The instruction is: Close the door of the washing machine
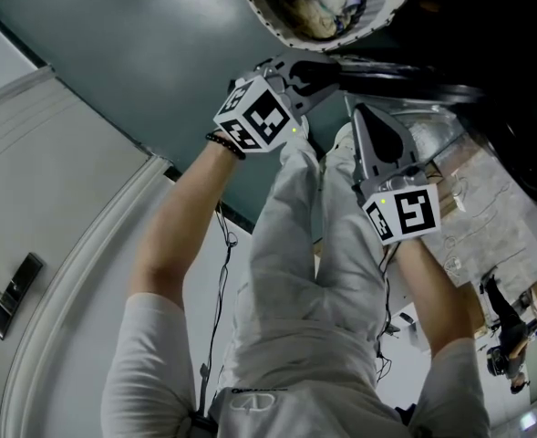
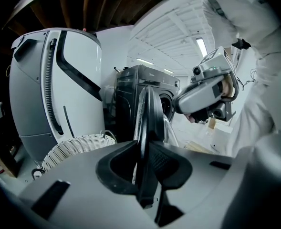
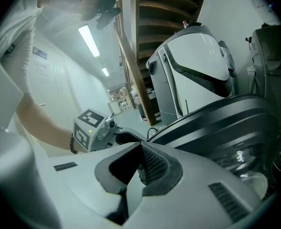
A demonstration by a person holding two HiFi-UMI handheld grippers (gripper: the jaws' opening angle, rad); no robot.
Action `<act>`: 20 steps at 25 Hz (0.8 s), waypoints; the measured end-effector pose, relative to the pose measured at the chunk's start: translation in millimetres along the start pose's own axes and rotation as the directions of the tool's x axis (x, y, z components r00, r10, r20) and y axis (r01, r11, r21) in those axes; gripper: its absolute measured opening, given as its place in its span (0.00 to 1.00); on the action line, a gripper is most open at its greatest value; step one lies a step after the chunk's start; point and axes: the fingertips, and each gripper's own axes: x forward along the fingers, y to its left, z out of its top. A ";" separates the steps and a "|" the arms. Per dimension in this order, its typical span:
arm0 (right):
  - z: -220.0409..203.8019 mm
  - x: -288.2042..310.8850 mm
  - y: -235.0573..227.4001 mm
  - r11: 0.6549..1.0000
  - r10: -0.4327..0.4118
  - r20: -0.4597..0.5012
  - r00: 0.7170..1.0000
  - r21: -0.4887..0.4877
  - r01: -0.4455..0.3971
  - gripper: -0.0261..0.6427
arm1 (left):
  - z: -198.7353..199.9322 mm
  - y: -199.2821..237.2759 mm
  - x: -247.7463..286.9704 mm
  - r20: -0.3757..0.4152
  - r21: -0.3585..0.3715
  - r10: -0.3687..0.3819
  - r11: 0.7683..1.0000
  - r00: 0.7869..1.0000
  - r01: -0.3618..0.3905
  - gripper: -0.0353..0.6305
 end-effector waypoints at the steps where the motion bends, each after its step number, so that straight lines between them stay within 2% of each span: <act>1: -1.1 -0.3 -0.8 1.000 -0.003 -0.001 1.000 0.002 0.003 0.06 | -0.8 -0.6 0.1 -0.005 0.005 -0.002 1.000 1.000 0.002 0.16; 9: -6.5 -5.9 -1.1 1.000 -0.017 -0.003 1.000 0.014 0.017 0.06 | -1.9 -4.1 0.5 -0.020 0.009 0.003 1.000 1.000 -0.003 0.16; 20: -27.4 -29.7 1.1 0.998 -0.056 -0.013 0.998 0.036 0.056 0.06 | -3.0 -31.1 0.1 -0.029 -0.006 -0.006 1.000 1.000 0.006 0.15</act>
